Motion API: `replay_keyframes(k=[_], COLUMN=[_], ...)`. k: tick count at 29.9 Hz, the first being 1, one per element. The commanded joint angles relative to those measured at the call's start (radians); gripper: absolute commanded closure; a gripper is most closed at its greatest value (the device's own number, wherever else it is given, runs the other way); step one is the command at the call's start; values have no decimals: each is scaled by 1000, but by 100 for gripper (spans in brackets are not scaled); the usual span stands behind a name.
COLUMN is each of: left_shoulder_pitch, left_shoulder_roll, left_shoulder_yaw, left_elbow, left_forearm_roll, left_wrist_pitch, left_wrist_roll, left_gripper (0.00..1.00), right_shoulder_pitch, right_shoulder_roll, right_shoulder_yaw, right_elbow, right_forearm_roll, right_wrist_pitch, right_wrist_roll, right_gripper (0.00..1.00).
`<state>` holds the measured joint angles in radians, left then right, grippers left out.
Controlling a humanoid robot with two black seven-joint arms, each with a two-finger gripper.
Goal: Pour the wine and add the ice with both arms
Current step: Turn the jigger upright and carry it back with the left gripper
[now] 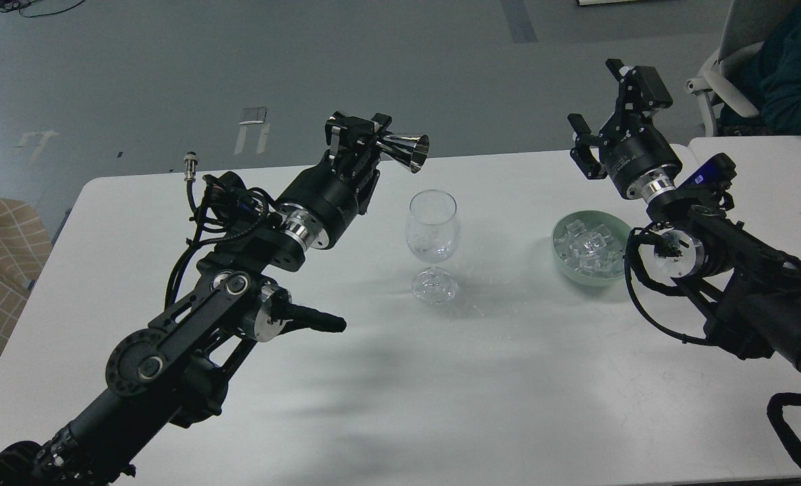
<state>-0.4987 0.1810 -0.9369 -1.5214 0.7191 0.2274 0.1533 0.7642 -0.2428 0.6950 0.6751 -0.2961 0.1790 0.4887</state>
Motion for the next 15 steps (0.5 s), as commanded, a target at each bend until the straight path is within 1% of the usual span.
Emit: replay_keyframes(k=[1, 2, 4, 8, 12, 13, 15], left_shoulder_pitch=[2, 9, 25, 100, 153, 170, 183], left_shoulder_roll=[15, 21, 29, 26, 17, 15, 15], left_shoulder_yaw=[-101, -150, -201, -325, -395, -414, -431], left_elbow=[9, 12, 18, 81, 128, 154, 207], left_forearm_roll=[-298, -397, -473, -640, -730, -760, -793], left_wrist_pitch=[-13, -20, -34, -124, -137, -140, -160], left_wrist_roll=[28, 29, 31, 69, 95, 103, 104], left_gripper=[100, 100, 100, 100, 97, 95, 92], right_shoulder_pitch=[0, 1, 1, 1, 1, 1, 1], right_shoulder_roll=[0, 0, 0, 0, 0, 0, 0], right_shoulder_yaw=[0, 0, 0, 0, 0, 0, 0], right_elbow=[1, 1, 1, 1, 1, 1, 1], right_forearm_roll=[0, 0, 0, 0, 0, 0, 0], right_wrist_pitch=[0, -1, 0, 0, 0, -1, 0], right_wrist_roll=[0, 0, 0, 0, 0, 0, 0], right_gripper=[0, 0, 0, 0, 0, 0, 0])
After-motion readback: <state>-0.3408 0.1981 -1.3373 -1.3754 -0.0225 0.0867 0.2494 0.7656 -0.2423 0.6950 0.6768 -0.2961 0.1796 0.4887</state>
